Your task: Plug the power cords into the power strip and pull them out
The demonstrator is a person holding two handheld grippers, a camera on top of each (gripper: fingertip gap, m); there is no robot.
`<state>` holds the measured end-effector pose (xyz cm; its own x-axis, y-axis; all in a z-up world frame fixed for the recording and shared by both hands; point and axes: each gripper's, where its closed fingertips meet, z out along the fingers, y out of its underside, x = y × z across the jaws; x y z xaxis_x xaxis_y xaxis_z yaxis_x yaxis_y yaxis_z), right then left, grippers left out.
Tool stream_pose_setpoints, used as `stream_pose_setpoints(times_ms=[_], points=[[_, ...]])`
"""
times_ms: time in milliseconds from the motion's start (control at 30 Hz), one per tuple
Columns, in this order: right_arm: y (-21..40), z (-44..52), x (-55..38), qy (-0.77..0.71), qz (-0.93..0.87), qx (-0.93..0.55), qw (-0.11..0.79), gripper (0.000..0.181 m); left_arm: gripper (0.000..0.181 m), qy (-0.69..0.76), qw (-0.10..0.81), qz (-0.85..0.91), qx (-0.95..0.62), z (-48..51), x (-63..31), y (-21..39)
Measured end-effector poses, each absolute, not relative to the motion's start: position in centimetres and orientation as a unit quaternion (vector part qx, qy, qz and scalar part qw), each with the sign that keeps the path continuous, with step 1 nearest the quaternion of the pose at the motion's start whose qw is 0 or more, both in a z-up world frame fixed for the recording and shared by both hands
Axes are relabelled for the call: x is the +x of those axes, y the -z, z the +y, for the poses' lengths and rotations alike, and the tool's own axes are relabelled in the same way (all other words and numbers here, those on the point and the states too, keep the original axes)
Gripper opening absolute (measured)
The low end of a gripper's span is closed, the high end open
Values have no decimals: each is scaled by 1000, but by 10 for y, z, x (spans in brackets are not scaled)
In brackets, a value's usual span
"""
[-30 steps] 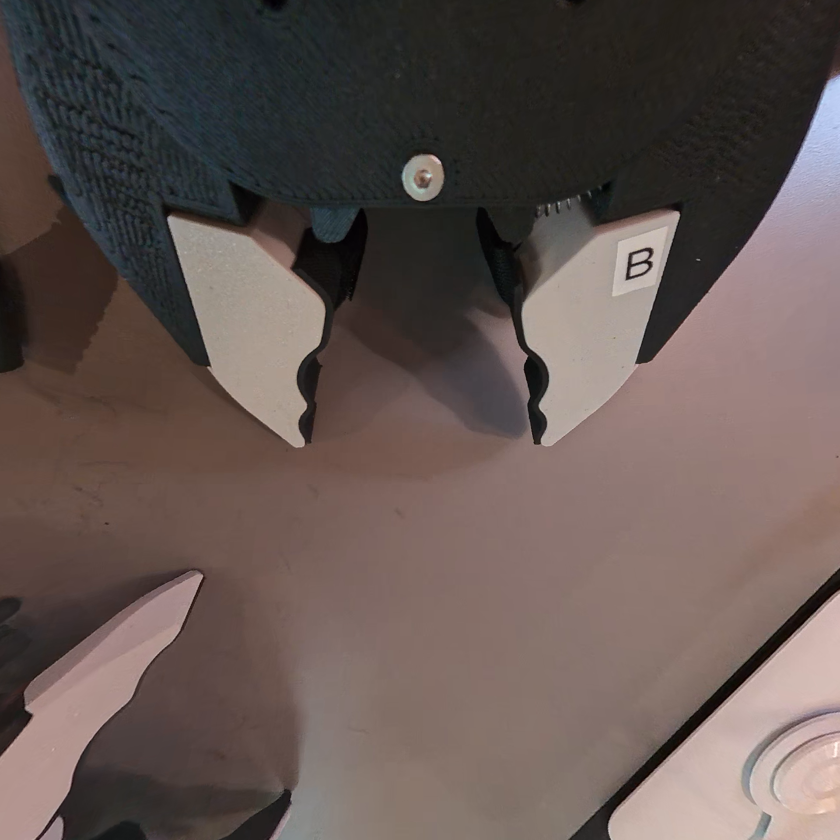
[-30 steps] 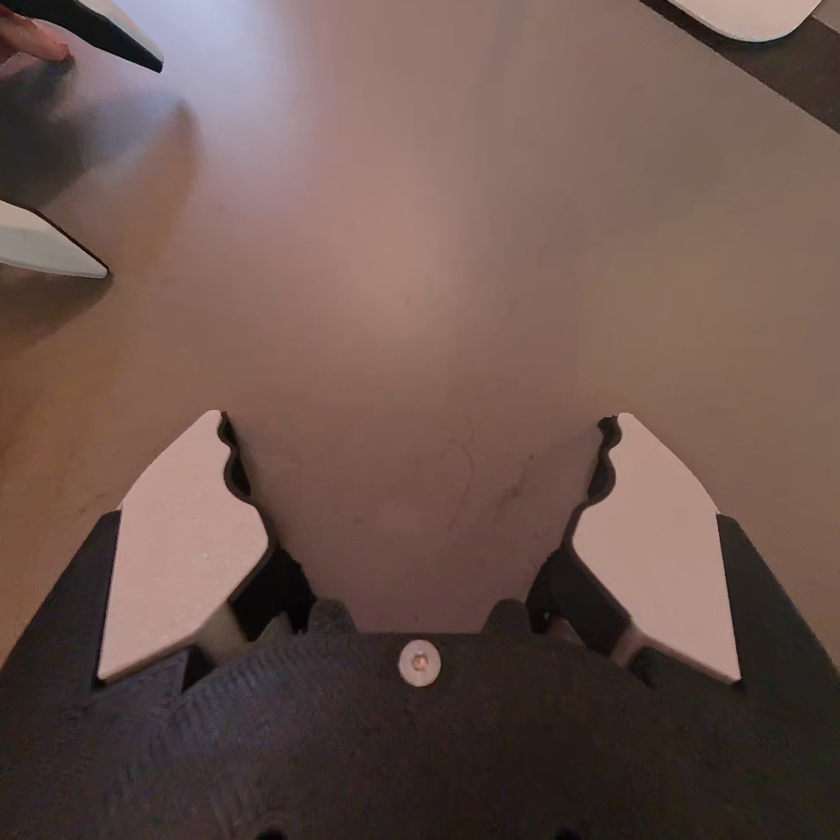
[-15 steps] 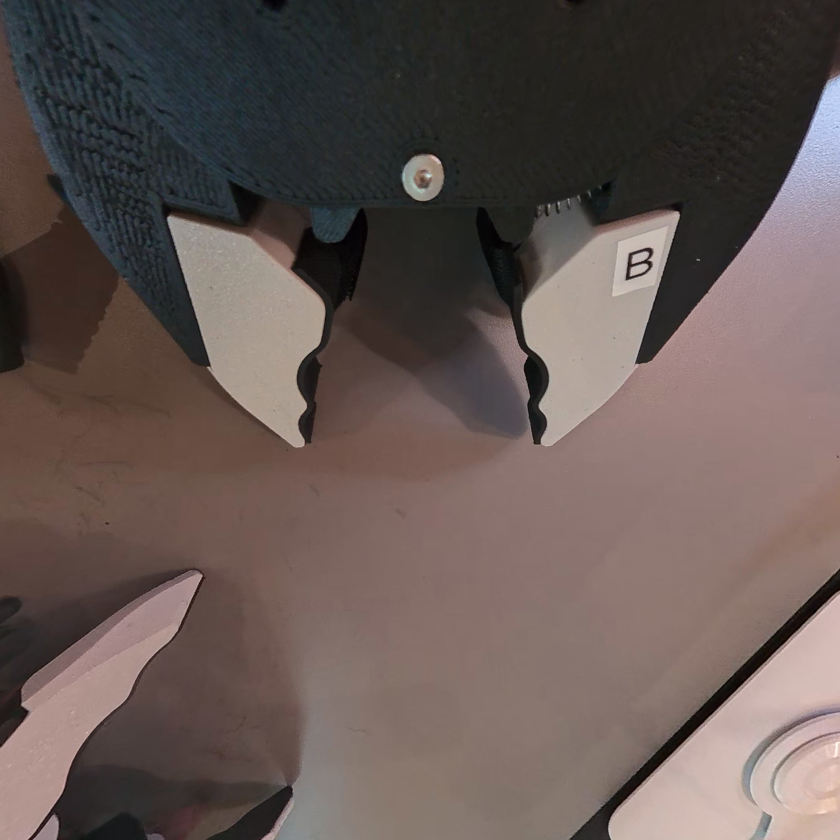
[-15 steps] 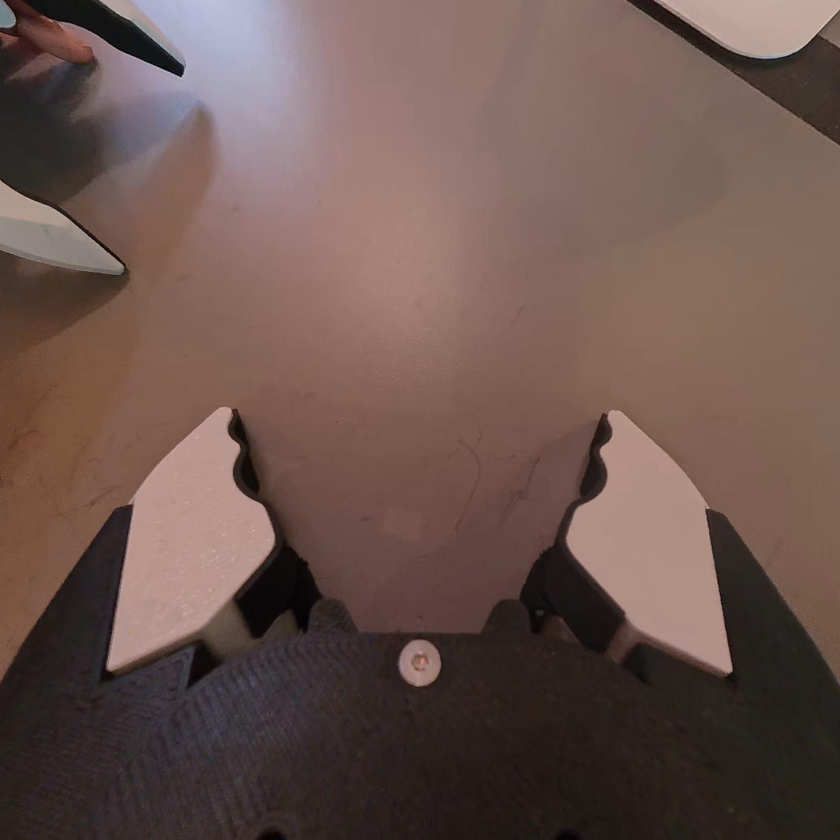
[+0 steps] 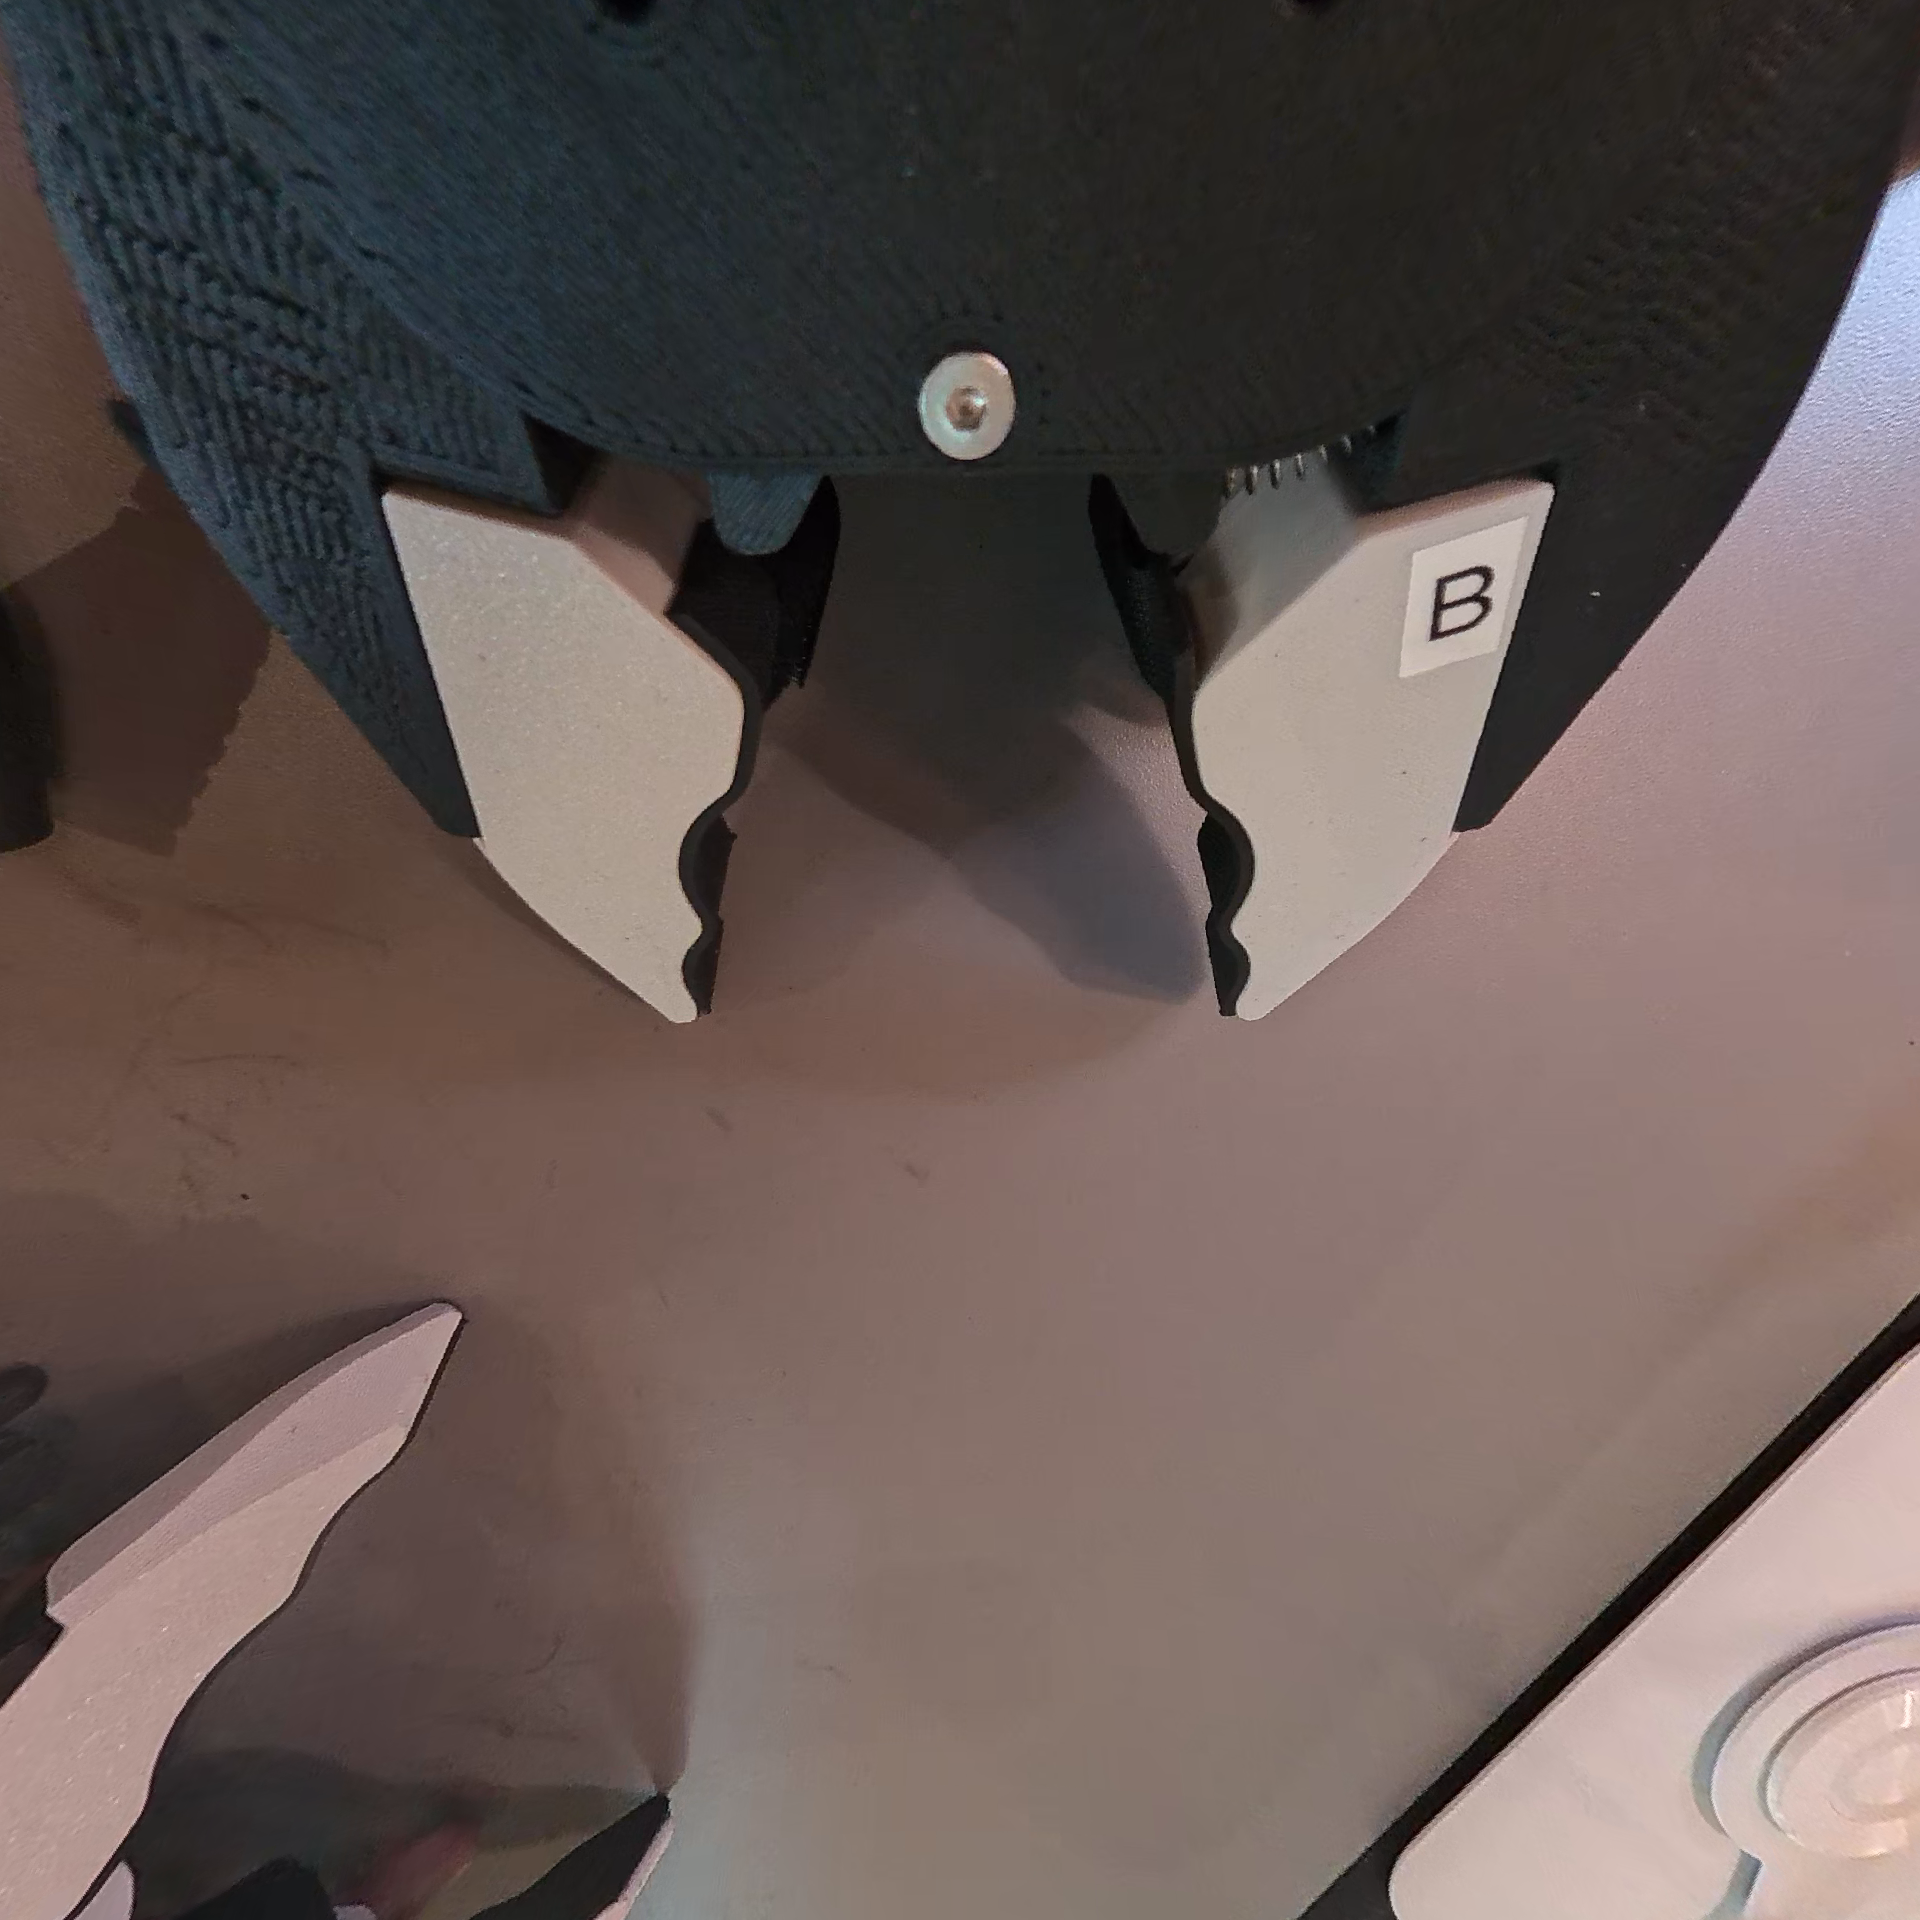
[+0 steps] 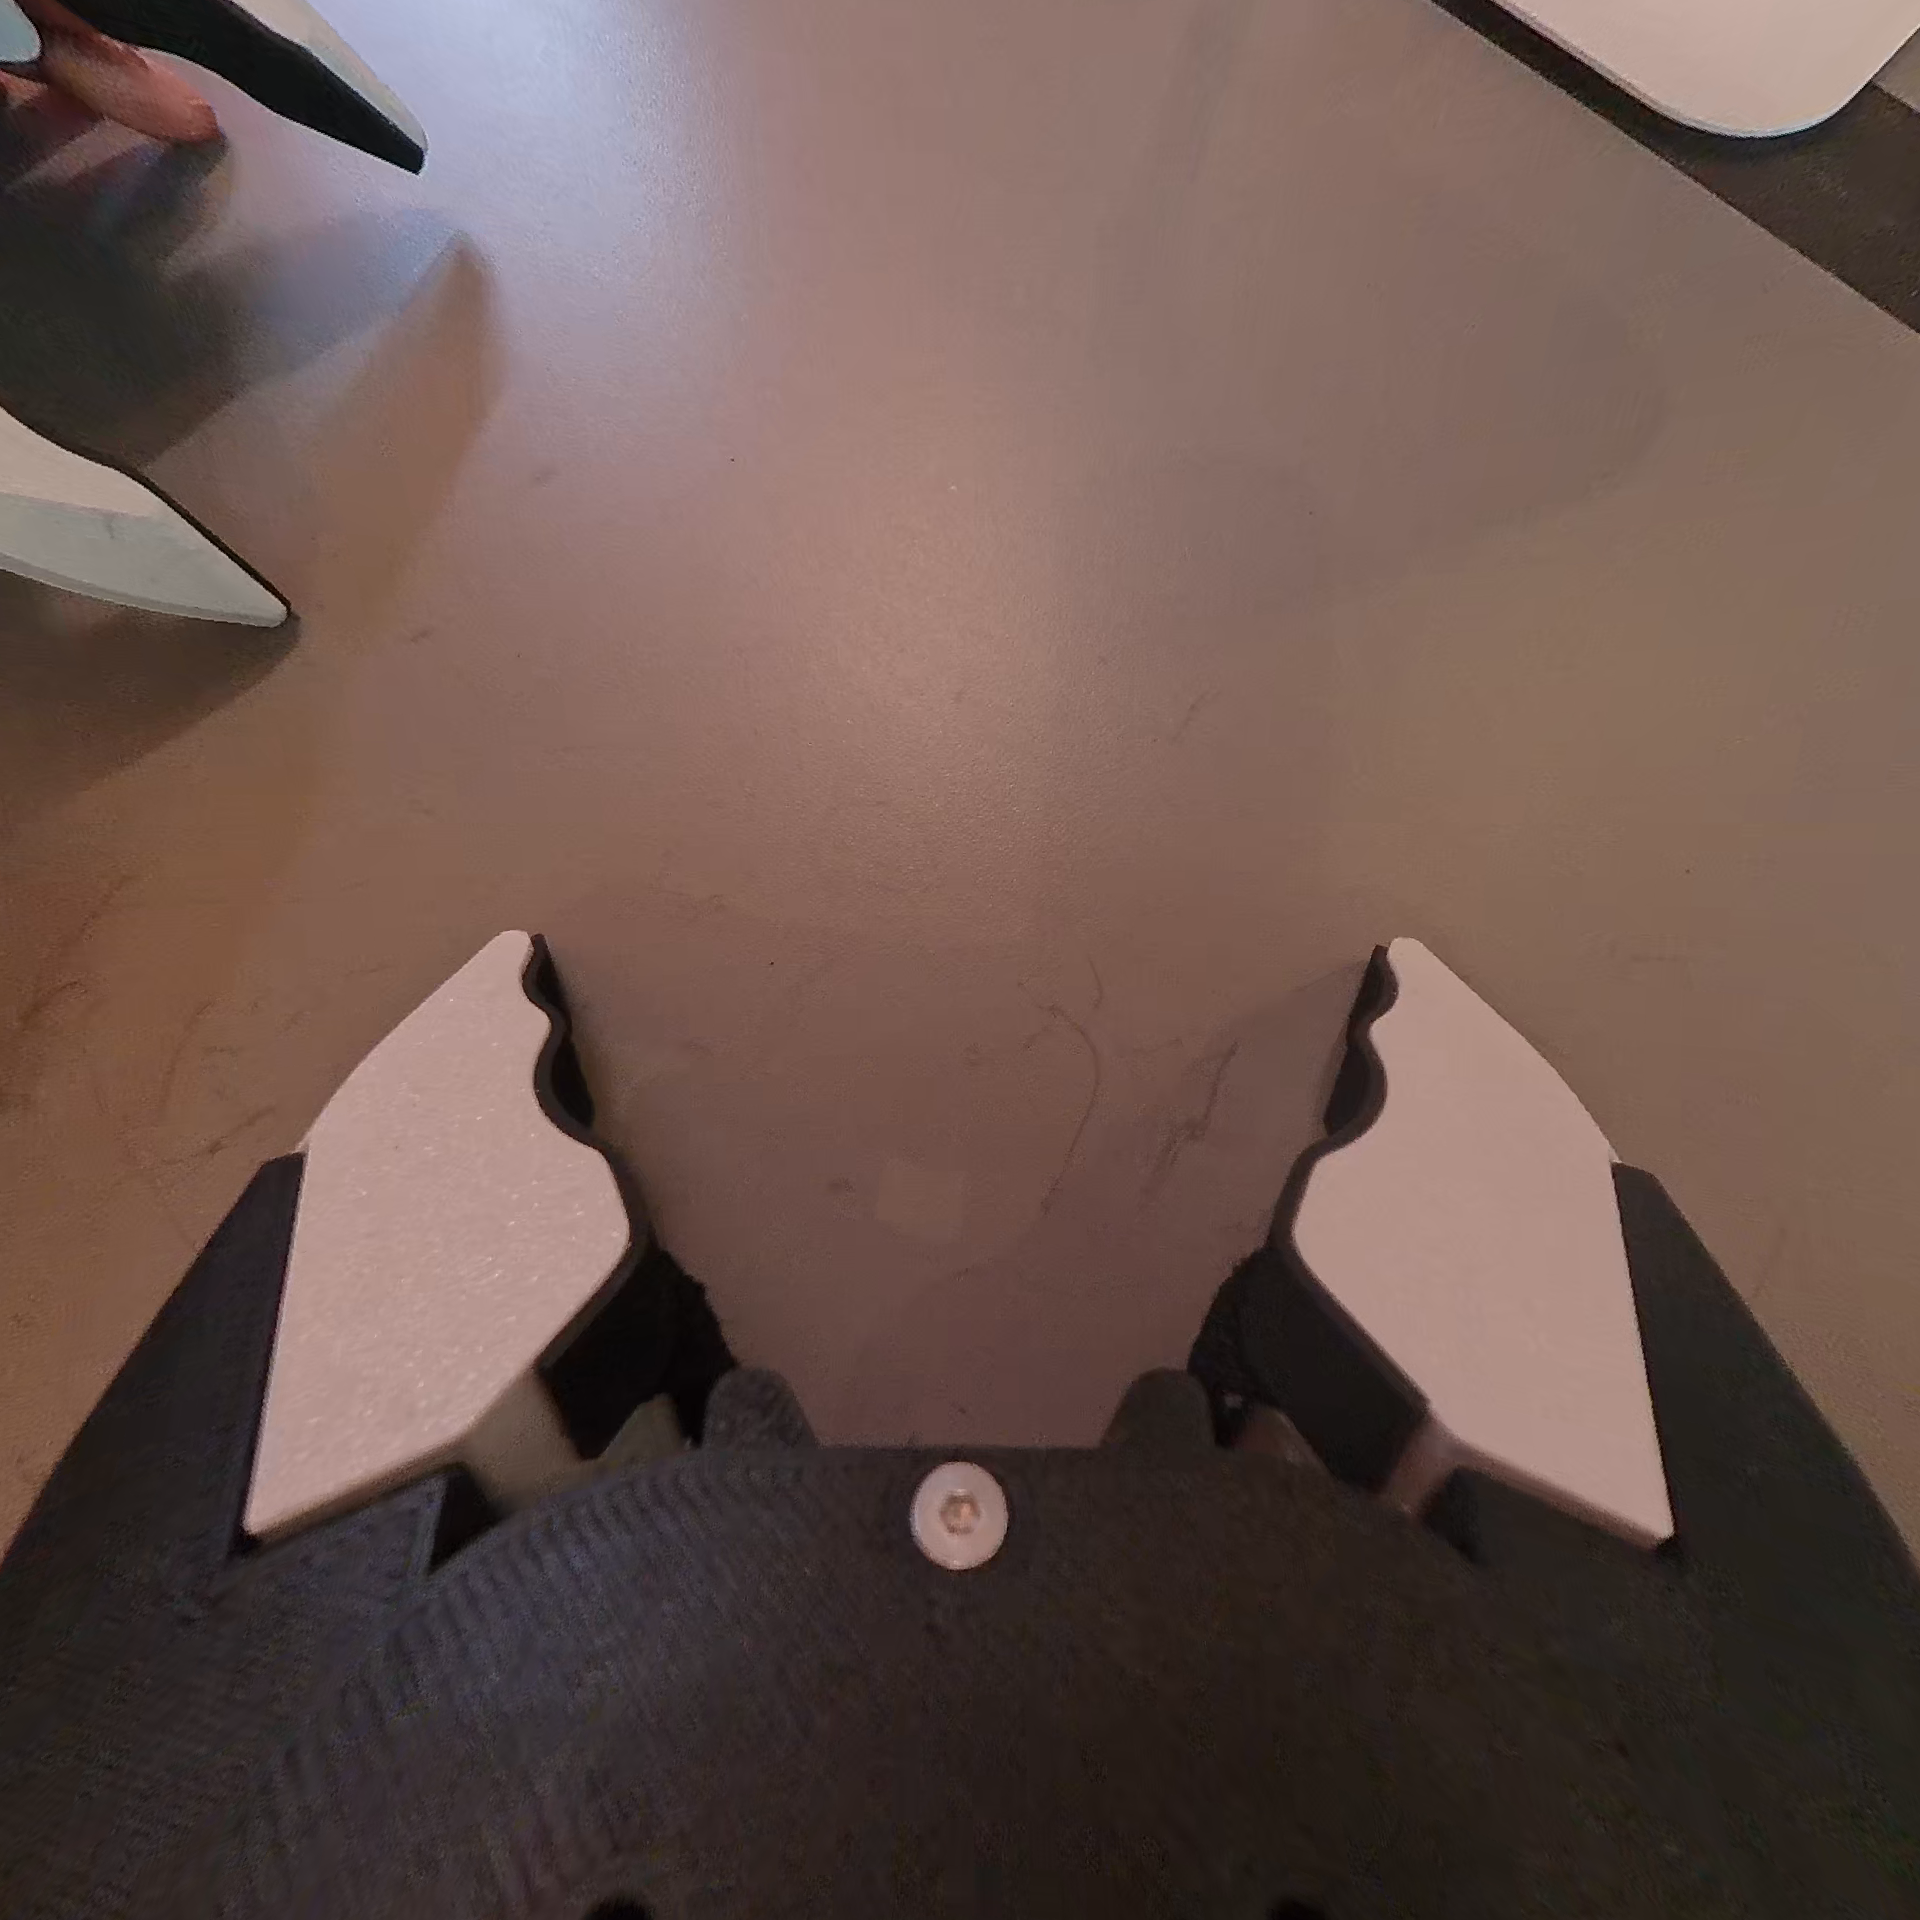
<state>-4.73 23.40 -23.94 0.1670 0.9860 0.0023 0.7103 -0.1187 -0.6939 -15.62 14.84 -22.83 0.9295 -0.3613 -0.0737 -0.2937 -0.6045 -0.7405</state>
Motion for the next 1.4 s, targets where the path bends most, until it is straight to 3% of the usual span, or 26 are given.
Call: stream_pose_setpoints(times_ms=[633, 667, 700, 733, 833, 933, 1000, 1167, 1200, 1300, 1400], points=[[238, 233, -47, -244, -604, -702, 288, 138, 89, 43, 404, 188, -894, 150, -156, 228], [232, 231, -49, -254, -617, -682, 300, 127, 86, 42, 401, 215, -889, 149, -153, 227], [217, 230, -53, -267, -621, -658, 333, 99, 78, 48, 413, 235, -878, 150, -148, 221], [192, 231, -57, -291, -607, -631, 384, 93, 76, 65, 452, 237, -858, 153, -141, 207], [102, 212, -55, -410, -537, -519, 523, 99, 77, 109, 588, 209, -773, 153, -131, 137], [47, 174, -38, -468, -533, -388, 589, 114, 88, 33, 656, 224, -720, 135, -138, 81], [39, 143, -33, -492, -570, -351, 557, 112, 88, -64, 687, 224, -689, 116, -151, 49], [81, 58, -8, -545, -694, -319, 345, 117, 81, -215, 733, 222, -606, 31, -151, -8], [94, 48, -1, -533, -714, -310, 331, 111, 75, -232, 740, 217, -592, 9, -149, -13], [129, 22, 18, -481, -770, -289, 303, 69, 47, -168, 736, 240, -610, -46, -119, 0], [151, -5, 35, -465, -796, -275, 273, 52, 47, -9, 670, 279, -688, -83, -65, 51]])
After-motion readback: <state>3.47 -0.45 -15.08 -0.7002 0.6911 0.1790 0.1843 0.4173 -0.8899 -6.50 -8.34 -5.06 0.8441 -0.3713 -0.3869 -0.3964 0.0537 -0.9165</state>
